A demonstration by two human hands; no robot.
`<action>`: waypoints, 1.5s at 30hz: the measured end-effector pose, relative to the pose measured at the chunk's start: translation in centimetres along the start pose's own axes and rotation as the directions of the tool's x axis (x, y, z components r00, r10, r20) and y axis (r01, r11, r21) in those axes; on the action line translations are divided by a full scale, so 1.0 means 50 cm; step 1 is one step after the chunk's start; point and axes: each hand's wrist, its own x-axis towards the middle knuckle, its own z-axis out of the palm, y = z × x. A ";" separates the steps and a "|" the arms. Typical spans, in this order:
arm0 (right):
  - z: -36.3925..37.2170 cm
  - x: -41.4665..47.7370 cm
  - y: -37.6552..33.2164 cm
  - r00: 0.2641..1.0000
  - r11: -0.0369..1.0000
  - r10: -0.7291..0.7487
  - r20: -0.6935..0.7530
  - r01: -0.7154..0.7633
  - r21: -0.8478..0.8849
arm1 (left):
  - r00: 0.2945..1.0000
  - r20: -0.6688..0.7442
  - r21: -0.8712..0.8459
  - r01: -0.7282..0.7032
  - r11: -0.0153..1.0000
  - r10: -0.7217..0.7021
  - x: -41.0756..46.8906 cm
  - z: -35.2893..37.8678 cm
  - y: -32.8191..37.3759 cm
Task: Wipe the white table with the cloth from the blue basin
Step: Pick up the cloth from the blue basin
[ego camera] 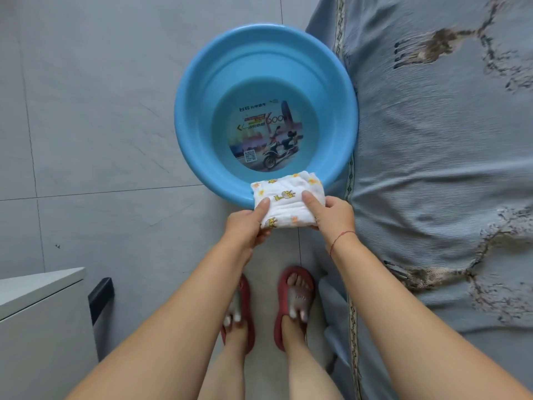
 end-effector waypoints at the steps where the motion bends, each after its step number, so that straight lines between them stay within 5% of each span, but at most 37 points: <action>1: -0.003 -0.005 -0.008 1.000 1.000 -0.013 0.011 0.013 0.011 | 1.000 0.001 0.035 0.003 0.999 -0.003 -0.006 -0.002 0.006; 11: -0.060 -0.136 -0.147 0.965 0.976 -0.218 0.145 0.212 0.059 | 0.922 0.043 0.287 -0.380 0.879 0.385 -0.179 -0.058 0.117; 22: -0.069 -0.421 -0.454 0.846 0.884 -0.463 0.265 0.419 0.208 | 0.822 0.024 0.083 -0.569 0.818 0.569 -0.520 -0.221 0.281; 33: 0.009 -0.799 -0.677 0.576 0.746 -0.665 0.475 0.547 0.381 | 0.659 -0.227 -0.157 -0.752 0.640 0.717 -0.889 -0.466 0.284; 45: 0.087 -1.146 -0.591 0.214 0.680 -0.584 0.783 0.656 0.328 | 0.460 -0.673 -0.239 -0.877 0.418 0.580 -1.158 -0.591 -0.044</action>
